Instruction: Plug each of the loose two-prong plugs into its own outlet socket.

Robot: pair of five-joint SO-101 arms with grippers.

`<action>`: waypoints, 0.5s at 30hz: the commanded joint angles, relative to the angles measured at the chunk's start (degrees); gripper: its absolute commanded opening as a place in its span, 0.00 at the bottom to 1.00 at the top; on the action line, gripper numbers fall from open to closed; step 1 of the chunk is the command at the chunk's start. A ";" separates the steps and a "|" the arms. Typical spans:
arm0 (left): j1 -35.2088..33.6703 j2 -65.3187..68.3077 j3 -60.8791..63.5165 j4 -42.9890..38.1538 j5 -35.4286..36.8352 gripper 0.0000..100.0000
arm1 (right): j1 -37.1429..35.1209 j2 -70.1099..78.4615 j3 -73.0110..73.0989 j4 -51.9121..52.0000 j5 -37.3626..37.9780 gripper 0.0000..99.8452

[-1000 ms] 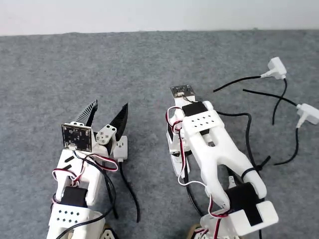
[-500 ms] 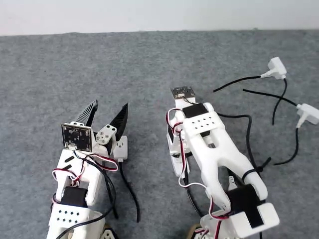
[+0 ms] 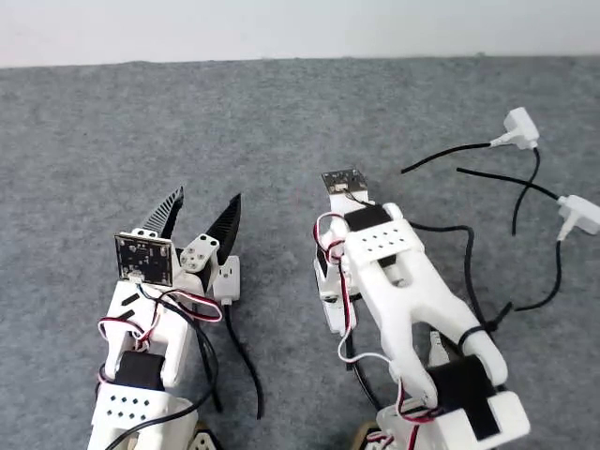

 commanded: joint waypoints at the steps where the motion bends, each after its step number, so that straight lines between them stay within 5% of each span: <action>1: 0.53 -0.18 -0.48 -1.76 -0.62 0.27 | -0.57 2.33 8.00 -3.91 -0.18 0.01; 15: 0.53 -0.18 -0.31 -1.76 -0.62 0.27 | -1.89 2.33 8.44 -4.35 8.26 0.01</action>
